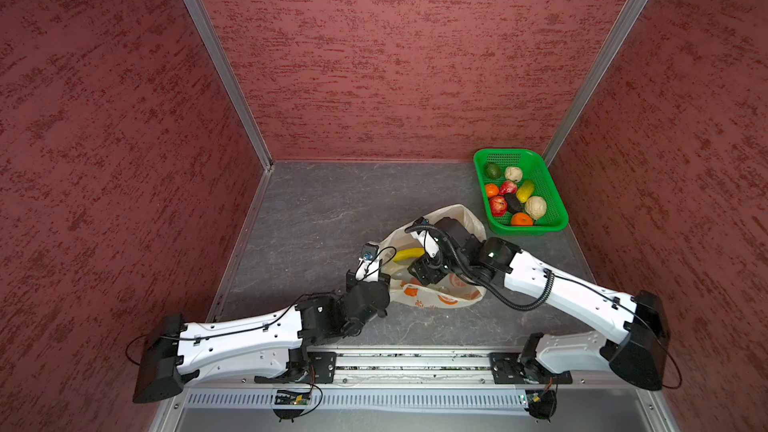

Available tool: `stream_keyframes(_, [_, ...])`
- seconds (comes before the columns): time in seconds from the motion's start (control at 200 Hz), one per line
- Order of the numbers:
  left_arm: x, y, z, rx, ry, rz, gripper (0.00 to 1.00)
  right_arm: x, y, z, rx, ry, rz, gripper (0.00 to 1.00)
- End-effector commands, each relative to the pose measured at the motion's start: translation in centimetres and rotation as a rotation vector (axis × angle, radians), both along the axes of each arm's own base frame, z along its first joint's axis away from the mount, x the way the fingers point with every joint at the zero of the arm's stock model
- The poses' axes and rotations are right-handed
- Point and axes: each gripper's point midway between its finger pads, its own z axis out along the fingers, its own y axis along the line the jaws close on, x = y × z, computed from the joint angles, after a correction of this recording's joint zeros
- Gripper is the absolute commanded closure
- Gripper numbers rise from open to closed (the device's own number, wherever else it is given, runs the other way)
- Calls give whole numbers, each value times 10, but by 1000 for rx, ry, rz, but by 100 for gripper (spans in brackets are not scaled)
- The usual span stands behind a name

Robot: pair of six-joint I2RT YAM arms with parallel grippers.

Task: Untie the knot of the plastic bag and take out the fruit
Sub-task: 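Move the right gripper back and lower it into the bag toward the banana, then position the open right gripper around the yellow banana inside the bag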

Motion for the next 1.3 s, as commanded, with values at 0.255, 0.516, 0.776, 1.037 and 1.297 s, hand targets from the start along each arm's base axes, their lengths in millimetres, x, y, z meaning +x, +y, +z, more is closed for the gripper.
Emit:
stream_keyframes(0.255, [2, 0, 4, -37, 3, 1, 100, -28, -16, -86, -155, 26, 66, 24])
stream_keyframes(0.516, [-1, -8, 4, -60, 23, -39, 100, -21, -6, -113, -209, 91, 34, 21])
stream_keyframes(0.776, [-7, -10, -15, -47, 69, -51, 100, 28, 7, -91, -133, 60, -167, 12])
stream_keyframes(1.037, [-11, -17, -26, -16, 85, -75, 100, 77, -11, -103, -155, 29, -428, 5])
stream_keyframes(1.297, [-20, -26, -40, 14, 108, -105, 100, 95, -21, -123, -109, 40, -543, 2])
